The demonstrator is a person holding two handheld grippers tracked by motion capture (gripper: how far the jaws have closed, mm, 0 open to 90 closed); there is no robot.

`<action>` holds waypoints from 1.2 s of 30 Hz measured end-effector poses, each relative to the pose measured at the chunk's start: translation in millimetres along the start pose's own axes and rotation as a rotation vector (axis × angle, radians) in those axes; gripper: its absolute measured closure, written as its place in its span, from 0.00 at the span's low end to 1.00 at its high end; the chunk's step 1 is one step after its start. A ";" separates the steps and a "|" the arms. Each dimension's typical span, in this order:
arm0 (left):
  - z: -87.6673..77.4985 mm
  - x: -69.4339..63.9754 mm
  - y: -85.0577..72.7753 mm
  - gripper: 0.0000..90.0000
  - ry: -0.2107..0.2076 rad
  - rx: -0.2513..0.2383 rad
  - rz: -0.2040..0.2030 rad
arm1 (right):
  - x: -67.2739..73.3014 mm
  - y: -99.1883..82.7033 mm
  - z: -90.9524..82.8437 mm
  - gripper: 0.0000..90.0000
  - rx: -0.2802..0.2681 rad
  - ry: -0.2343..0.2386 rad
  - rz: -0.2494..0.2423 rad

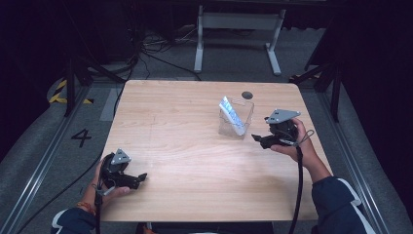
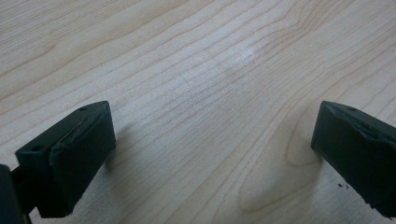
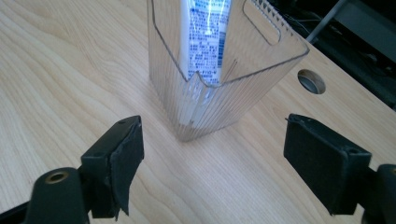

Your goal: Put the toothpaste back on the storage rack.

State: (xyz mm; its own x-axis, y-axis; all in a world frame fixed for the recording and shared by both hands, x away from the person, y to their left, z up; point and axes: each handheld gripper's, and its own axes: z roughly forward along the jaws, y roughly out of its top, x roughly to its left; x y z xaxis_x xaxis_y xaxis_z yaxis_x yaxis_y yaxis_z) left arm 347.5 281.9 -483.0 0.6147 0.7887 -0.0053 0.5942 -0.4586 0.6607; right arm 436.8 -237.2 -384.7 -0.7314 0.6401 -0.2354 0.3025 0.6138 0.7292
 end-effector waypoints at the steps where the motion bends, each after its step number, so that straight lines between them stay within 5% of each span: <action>1: 0.0 0.0 0.0 0.00 0.000 0.000 0.001 | 0.7 -1.6 -0.4 0.23 0.004 -0.001 -0.006; 36: 0.0 0.0 0.0 0.00 0.000 0.000 0.001 | 14.9 -92.5 -31.3 0.22 0.055 -0.046 0.058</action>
State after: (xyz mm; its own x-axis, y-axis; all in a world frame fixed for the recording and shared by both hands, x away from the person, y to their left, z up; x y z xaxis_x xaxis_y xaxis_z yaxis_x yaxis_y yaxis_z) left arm 347.5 282.0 -483.0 0.6150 0.7885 -0.0050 0.5939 -0.4591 0.6607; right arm 378.7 -298.9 -435.5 -0.6831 0.6952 -0.2238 0.3778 0.5986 0.7064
